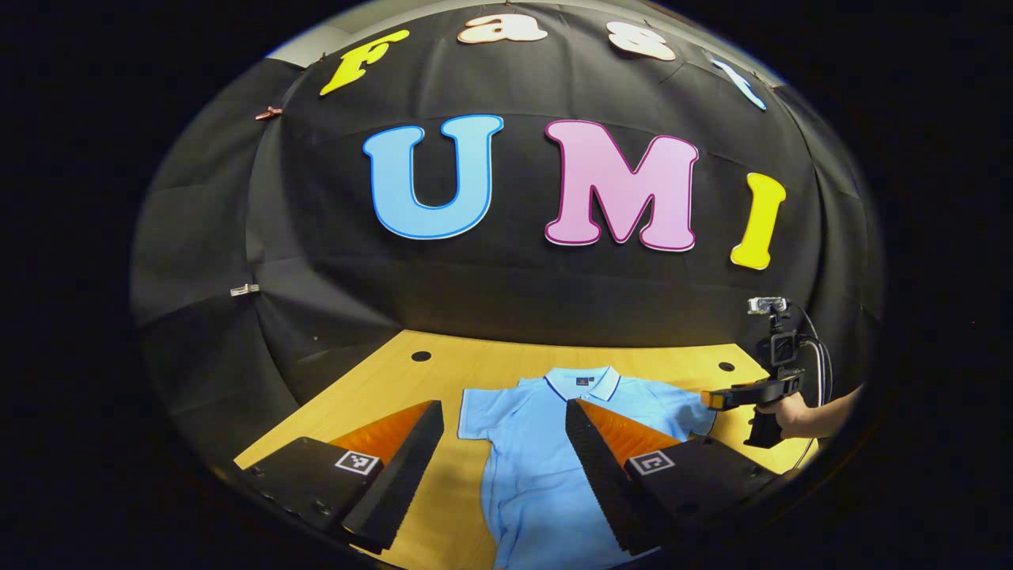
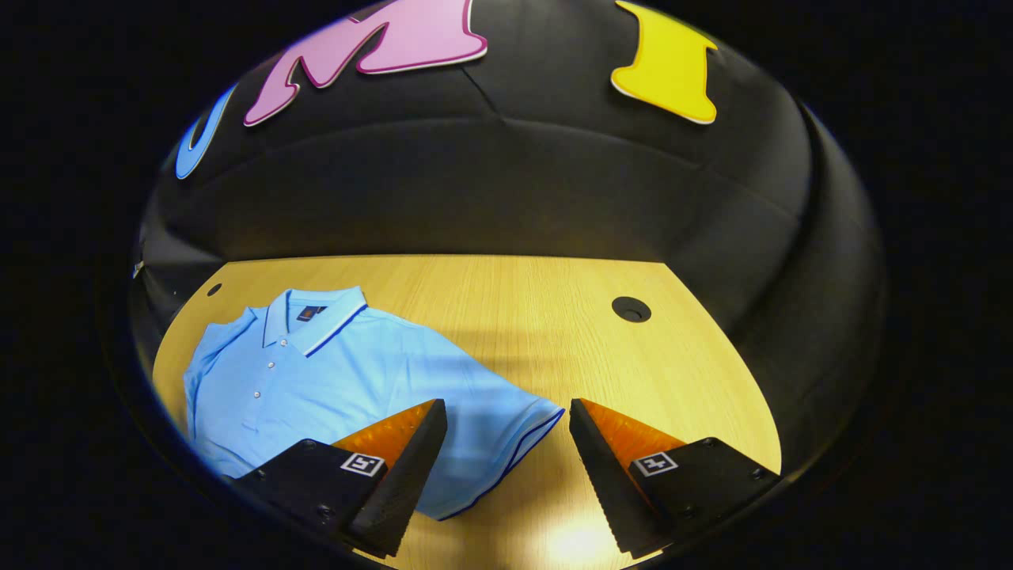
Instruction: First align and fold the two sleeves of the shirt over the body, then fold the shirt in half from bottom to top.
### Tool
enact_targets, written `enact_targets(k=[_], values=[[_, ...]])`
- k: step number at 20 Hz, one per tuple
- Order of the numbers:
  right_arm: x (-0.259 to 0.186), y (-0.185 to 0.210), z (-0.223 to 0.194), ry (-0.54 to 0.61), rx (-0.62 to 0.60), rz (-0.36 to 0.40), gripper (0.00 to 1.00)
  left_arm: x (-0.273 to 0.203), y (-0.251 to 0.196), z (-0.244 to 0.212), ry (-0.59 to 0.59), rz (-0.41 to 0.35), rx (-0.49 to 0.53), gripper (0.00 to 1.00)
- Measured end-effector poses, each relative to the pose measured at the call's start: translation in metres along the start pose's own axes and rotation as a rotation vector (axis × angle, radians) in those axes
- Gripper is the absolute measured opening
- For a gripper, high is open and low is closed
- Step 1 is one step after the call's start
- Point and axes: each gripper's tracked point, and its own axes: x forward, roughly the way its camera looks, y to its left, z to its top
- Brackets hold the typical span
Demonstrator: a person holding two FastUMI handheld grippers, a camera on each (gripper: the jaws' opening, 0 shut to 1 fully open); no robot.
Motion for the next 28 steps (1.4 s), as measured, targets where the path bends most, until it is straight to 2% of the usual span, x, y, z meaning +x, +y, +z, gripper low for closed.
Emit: enact_targets(k=[3,8,9,12,13,14,18,20,23,28], values=[[0.018,-0.008,-0.012,0.042,0.016,-0.019,0.97,0.008,-0.013,-0.005,0.023,-0.028,-0.033,0.99],[0.027,-0.011,-0.03,0.105,0.058,0.011,0.97,0.015,-0.026,-0.012,0.05,-0.055,-0.041,0.98],[0.031,-0.01,-0.025,0.085,0.057,0.015,0.98,0.014,-0.029,-0.013,0.056,-0.063,-0.045,0.99],[0.03,-0.007,-0.027,0.09,0.041,0.036,0.92,0.013,-0.036,-0.011,0.049,-0.087,-0.037,0.98],[0.032,-0.005,-0.027,0.093,0.038,0.04,0.75,0.012,-0.036,-0.012,0.054,-0.085,-0.036,0.98],[0.031,0.0,-0.028,0.103,0.037,0.057,0.76,0.012,-0.036,-0.014,0.058,-0.083,-0.037,0.99],[0.033,0.009,-0.025,0.131,0.048,0.069,0.11,0.009,-0.045,-0.023,0.064,-0.113,0.005,0.99],[0.032,0.011,-0.025,0.14,0.046,0.077,0.05,0.008,-0.05,-0.026,0.07,-0.13,0.002,0.99],[0.028,0.018,-0.016,0.13,0.032,0.088,0.05,0.008,-0.047,-0.027,0.067,-0.12,-0.023,0.98],[0.012,0.045,0.034,0.053,-0.067,0.133,0.05,-0.002,-0.032,-0.027,0.055,-0.093,-0.032,0.99]])
